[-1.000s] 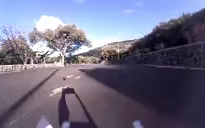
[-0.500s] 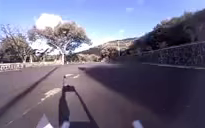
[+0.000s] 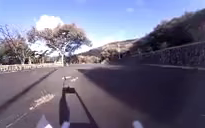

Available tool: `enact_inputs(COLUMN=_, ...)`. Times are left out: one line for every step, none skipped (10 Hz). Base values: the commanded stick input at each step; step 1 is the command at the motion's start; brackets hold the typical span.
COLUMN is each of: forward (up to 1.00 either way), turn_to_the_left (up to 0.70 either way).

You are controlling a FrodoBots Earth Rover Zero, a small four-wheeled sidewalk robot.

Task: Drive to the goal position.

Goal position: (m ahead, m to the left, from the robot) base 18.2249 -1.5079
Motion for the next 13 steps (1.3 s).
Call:
enact_inputs(forward=0.69, turn_to_the_left=0.02)
enact_inputs(forward=0.69, turn_to_the_left=0.02)
enact_inputs(forward=0.69, turn_to_the_left=0.02)
enact_inputs(forward=0.69, turn_to_the_left=0.02)
enact_inputs(forward=0.69, turn_to_the_left=0.02)
enact_inputs(forward=0.69, turn_to_the_left=0.02)
enact_inputs(forward=0.69, turn_to_the_left=0.02)
enact_inputs(forward=0.69, turn_to_the_left=0.02)
enact_inputs(forward=0.69, turn_to_the_left=0.02)
enact_inputs(forward=0.69, turn_to_the_left=0.02)
enact_inputs(forward=0.69, turn_to_the_left=0.02)
enact_inputs(forward=0.69, turn_to_the_left=0.02)
enact_inputs(forward=0.69, turn_to_the_left=0.02)
